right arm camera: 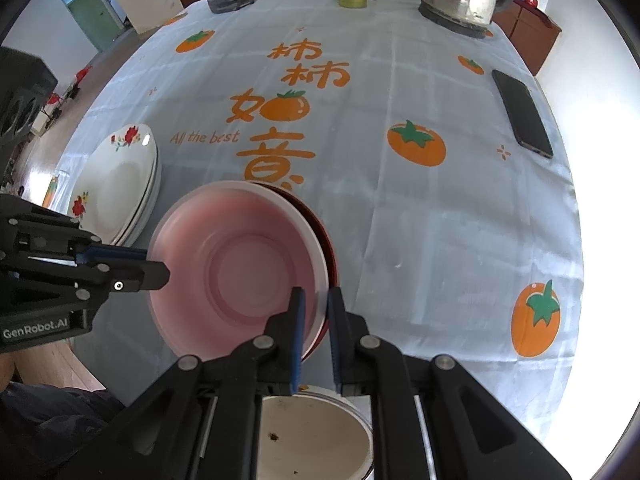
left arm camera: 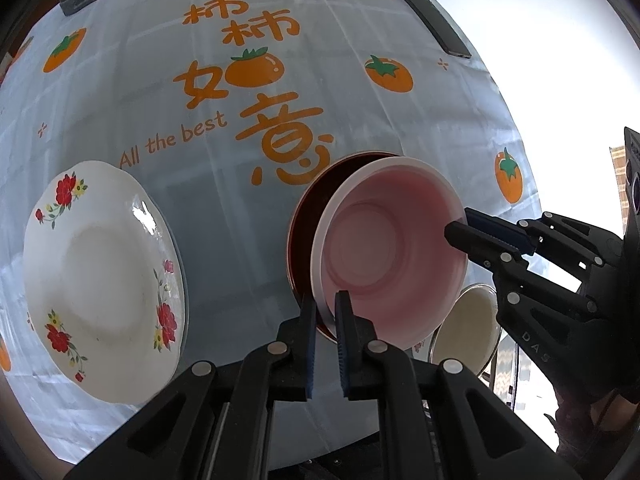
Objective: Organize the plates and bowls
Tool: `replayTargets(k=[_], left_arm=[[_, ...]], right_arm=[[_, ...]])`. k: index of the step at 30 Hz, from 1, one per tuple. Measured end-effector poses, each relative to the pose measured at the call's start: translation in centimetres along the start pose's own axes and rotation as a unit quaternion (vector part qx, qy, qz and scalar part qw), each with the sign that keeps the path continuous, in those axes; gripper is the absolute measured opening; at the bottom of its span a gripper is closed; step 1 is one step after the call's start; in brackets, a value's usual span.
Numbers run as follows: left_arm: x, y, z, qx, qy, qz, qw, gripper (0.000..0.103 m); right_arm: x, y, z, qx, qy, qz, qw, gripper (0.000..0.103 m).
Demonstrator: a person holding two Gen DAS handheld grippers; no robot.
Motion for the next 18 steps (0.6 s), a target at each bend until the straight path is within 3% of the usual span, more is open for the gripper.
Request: replayTargets(k=[18], left_arm=[[-0.13,-0.43,0.43,-0.004,0.005,-0.009,0.9999,0.01]], right_arm=[[0.53,-0.74,0.1,-0.014,-0.008,0.003,1.0,0.012]])
Point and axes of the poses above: each gripper's, at about its wrist camera, not at the fingertips, and x roughly the way its jaws point, y to its right, z to its underside, the point moved 5 cm from there along x, roughly the way its jaws point, and after that the axes turned 10 degrees about -x, right-handed, at the moved point
